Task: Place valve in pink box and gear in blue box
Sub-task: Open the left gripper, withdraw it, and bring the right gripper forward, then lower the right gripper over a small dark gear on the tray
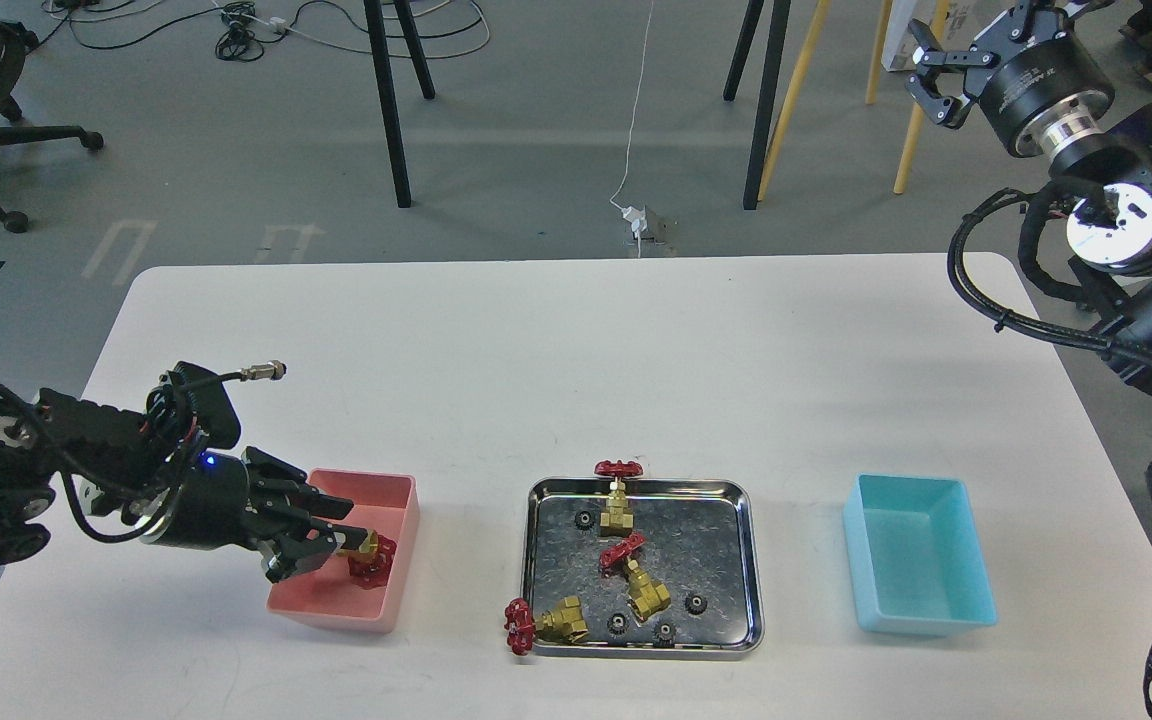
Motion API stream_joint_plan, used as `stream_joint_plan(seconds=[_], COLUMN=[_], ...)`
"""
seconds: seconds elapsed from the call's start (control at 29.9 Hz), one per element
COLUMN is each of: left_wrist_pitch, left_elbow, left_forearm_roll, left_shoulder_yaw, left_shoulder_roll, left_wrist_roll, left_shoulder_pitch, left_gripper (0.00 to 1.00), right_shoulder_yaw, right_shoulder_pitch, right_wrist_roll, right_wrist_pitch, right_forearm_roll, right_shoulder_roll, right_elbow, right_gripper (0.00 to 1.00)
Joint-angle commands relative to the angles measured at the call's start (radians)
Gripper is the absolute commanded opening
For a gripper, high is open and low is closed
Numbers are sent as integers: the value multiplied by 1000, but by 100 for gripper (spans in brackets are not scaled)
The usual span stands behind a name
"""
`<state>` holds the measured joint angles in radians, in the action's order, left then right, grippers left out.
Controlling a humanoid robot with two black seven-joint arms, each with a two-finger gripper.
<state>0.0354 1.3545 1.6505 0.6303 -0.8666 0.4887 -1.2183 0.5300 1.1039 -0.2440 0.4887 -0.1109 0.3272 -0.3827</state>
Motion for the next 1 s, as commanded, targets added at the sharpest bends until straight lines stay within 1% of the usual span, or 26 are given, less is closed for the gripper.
stream_joint_plan(seconds=[0.0, 0.07, 0.2, 0.33, 0.4, 0.47, 0.57, 0.63, 0.74, 0.84, 0.87, 0.9, 0.97], left_wrist_pitch=[-8, -12, -49, -74, -72, -74, -77, -98, -188, -279, -311, -331, -354], left_elbow=[6, 9, 15, 43, 69, 87, 103, 103, 95, 94, 89, 80, 40], left_forearm_roll=[-9, -40, -213, -573, -789, -975, -1184, -1293, -1376, -1384, -1384, -1384, -1373], left_shoulder_yaw=[-59, -113, -251, -398, -435, -471, -556, -657, -870, -1078, -1109, -1110, -1109], left_shoulder_roll=[-15, -49, -98, -98, -78, -34, 35, 86, 168, 227, 239, 245, 250], left_wrist_roll=[0, 0, 0, 0, 0, 0, 0, 0, 0, 0, 0, 0, 0], left_shoulder_pitch=[-1, -1, -6, 3, 25, 42, 81, 127, 222, 310, 318, 316, 313], left_gripper=[52, 55, 57, 59, 60, 61, 62, 62, 64, 65, 66, 67, 67], right_shoulder_yaw=[-148, -217, -294, -315, -375, -470, -641, -779, -962, -1047, -1058, -1062, -1079], right_shoulder_pitch=[25, 59, 117, 154, 186, 230, 309, 375, 427, 427, 424, 421, 419], right_wrist_roll=[-9, -12, -18, -40, -46, -60, -110, -121, -123, -123, -123, -124, -126], right_wrist_pitch=[0, 0, 0, 0, 0, 0, 0, 0, 0, 0, 0, 0, 0], right_forearm_roll=[72, 178, 562, 1018, 1233, 1388, 1539, 1618, 1750, 1849, 1878, 1902, 1944], right_shoulder_roll=[19, 38, 70, 159, 174, 174, 173, 164, 96, 44, 36, 29, 12], right_elbow=[-79, -129, -269, -499, -599, -675, -810, -886, -961, -967, -966, -966, -969], right_gripper=[99, 99, 99, 99, 99, 99, 99, 99, 99, 99, 99, 98, 98])
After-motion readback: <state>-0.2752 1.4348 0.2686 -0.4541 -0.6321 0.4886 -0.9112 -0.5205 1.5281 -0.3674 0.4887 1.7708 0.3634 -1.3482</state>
